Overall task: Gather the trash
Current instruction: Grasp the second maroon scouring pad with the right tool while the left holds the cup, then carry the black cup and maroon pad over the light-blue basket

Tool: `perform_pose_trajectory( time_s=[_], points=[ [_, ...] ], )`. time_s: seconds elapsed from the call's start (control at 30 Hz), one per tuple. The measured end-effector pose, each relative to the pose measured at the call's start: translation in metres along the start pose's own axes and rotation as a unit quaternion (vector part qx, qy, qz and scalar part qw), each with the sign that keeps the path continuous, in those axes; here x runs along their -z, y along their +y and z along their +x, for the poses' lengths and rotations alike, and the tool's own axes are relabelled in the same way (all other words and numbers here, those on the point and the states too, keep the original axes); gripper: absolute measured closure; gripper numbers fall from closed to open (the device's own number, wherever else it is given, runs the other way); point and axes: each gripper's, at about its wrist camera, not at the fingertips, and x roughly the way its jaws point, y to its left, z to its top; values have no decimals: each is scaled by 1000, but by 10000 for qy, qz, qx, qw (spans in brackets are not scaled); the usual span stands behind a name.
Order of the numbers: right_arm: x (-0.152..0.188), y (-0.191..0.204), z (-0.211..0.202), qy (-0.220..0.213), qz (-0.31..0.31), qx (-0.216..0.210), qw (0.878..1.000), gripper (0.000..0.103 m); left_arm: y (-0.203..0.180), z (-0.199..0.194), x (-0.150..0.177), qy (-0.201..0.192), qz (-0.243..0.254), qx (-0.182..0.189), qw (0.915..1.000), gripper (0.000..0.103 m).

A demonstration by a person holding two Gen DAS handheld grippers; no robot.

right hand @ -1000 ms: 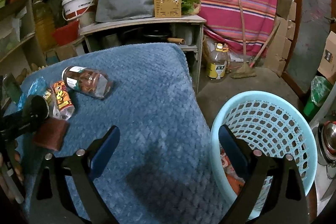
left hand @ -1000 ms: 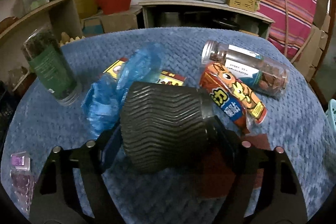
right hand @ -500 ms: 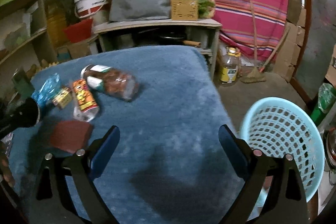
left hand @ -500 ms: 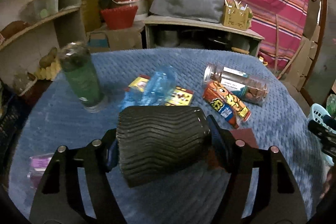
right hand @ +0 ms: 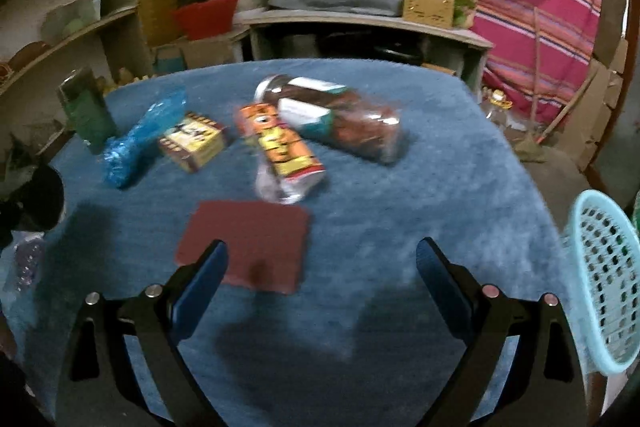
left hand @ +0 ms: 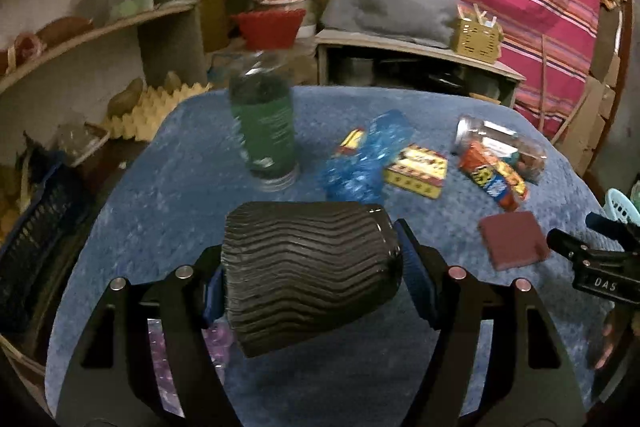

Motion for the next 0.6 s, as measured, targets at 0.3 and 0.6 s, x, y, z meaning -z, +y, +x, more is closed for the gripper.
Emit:
perform_pose_trajectory(
  time_s=[0.3, 0.6],
  points=[
    [4, 53, 17, 208, -366, -33, 9991, 10, 30, 4, 2, 25, -212, -34, 9998, 33],
    [1, 50, 36, 527, -156, 172, 9983, 10, 41, 13, 4, 137, -321, -17, 9994, 33]
  ],
)
